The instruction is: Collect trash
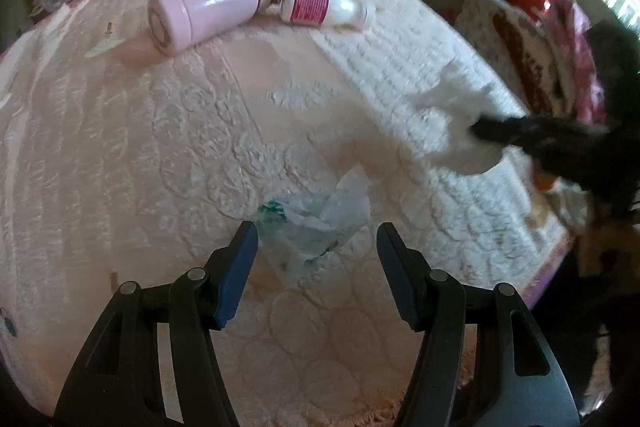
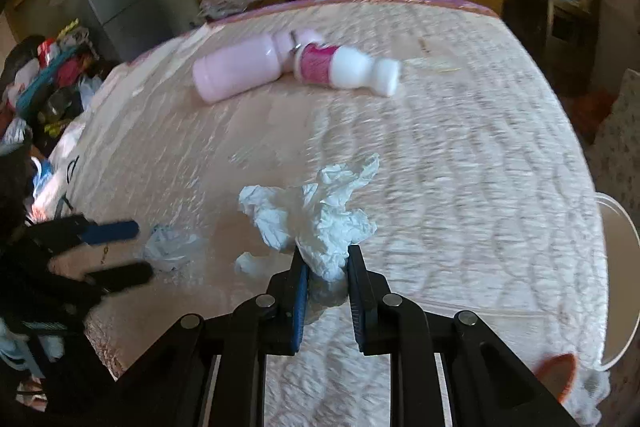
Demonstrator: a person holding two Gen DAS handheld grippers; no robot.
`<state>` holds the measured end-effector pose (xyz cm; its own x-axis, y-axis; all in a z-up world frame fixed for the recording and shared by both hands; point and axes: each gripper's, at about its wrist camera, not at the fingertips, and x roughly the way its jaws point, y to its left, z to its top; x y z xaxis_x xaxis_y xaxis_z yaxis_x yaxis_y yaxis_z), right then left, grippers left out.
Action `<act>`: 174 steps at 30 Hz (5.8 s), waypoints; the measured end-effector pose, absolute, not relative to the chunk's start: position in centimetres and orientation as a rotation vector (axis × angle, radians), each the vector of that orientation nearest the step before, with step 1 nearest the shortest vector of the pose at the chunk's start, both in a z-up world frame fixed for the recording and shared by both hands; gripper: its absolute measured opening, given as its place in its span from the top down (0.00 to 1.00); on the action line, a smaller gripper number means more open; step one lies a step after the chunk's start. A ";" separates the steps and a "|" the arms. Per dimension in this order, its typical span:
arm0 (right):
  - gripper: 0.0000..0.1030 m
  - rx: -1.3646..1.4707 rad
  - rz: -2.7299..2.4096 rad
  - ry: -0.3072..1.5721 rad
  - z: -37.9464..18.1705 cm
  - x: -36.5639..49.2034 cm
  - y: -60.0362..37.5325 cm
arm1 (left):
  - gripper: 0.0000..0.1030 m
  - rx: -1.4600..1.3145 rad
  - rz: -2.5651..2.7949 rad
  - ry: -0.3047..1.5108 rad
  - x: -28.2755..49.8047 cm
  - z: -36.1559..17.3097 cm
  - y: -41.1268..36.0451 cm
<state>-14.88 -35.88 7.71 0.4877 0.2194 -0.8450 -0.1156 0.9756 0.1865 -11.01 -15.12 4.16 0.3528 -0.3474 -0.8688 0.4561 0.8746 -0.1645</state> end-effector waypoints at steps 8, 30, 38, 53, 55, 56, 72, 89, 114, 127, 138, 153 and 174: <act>0.83 0.129 0.199 1.015 9.0 -16.2 -37.1 | 0.73 0.020 -0.506 1.098 -9.8 3.5 -15.2; 0.83 0.155 0.110 0.926 12.9 -18.8 -42.7 | 0.76 0.066 -0.586 0.950 -10.5 9.5 -23.2; 0.83 0.172 0.066 0.905 13.7 -19.7 -45.4 | 0.76 0.095 -0.615 0.923 -10.4 10.5 -26.2; 0.83 0.212 -0.061 0.895 14.0 -21.9 -52.3 | 0.76 0.163 -0.699 0.901 -10.2 11.1 -33.2; 0.83 0.222 -0.079 0.896 13.9 -22.2 -53.3 | 0.76 0.172 -0.708 0.901 -10.3 11.1 -34.1; 0.83 0.227 -0.086 0.897 13.8 -22.3 -53.8 | 0.76 0.177 -0.713 0.902 -10.4 11.1 -34.6; 0.83 0.289 -0.171 0.903 12.5 -24.0 -59.0 | 0.76 0.220 -0.755 0.916 -10.6 10.5 -39.6; 0.83 0.386 -0.311 0.967 8.0 -24.0 -66.2 | 0.75 0.182 -0.886 1.011 -9.0 8.4 -48.8; 0.58 0.442 -0.385 0.982 6.2 -23.8 -68.5 | 0.43 0.142 -0.862 0.999 -7.2 7.0 -50.2; 0.39 0.338 -0.341 0.842 13.3 -25.2 -60.5 | 0.43 0.170 -0.708 0.830 -10.5 11.8 -43.6; 0.31 0.240 -0.376 0.731 18.4 -28.0 -55.1 | 0.43 0.114 -0.683 0.699 -14.4 16.4 -38.2; 0.21 0.196 -0.387 0.625 22.7 -30.8 -51.5 | 0.42 0.088 -0.671 0.611 -17.6 19.5 -34.1; 0.20 0.168 -0.380 0.555 24.7 -32.2 -49.4 | 0.42 0.067 -0.650 0.516 -19.8 21.9 -31.7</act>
<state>-32.22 -49.36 24.69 0.7829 -0.3052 -0.5422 0.3947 0.9173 0.0536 -19.83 -31.74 21.89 0.6751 -0.5609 -0.4793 0.5934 0.7988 -0.0990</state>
